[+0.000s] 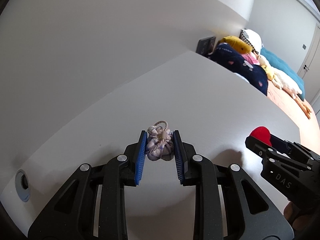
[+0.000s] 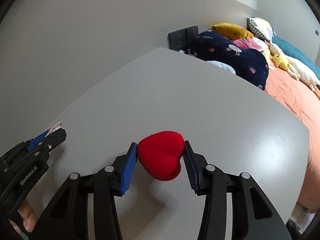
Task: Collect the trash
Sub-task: 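Lift and carry the pouch and red heart over the black bin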
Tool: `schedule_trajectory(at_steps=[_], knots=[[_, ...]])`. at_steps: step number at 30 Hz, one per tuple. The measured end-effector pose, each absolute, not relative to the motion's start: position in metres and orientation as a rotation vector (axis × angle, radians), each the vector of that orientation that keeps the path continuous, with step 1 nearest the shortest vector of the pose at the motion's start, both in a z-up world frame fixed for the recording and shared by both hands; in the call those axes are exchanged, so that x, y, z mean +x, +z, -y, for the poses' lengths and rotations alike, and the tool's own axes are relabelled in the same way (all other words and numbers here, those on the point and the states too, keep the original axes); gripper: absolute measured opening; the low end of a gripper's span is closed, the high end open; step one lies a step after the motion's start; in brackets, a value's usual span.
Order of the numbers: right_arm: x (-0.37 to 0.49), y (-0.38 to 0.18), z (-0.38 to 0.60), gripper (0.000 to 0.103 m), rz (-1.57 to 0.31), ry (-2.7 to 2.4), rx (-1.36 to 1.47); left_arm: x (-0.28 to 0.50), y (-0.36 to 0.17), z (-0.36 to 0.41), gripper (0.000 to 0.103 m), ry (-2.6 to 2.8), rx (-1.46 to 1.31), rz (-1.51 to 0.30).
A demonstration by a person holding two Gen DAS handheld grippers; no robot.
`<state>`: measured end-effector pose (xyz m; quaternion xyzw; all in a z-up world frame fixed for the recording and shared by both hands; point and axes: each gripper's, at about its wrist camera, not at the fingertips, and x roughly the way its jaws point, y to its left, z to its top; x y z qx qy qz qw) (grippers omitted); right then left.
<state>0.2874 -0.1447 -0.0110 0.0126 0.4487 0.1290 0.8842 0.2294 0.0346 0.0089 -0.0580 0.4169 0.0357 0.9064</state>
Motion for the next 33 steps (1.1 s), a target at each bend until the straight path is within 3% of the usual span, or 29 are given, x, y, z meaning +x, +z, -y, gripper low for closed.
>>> schedule_trajectory(at_steps=[33], knots=[[0.136,0.026,0.225,0.048,-0.870,0.215,0.094,0.110,0.035,0.053,0.026,-0.033,-0.055,-0.842]])
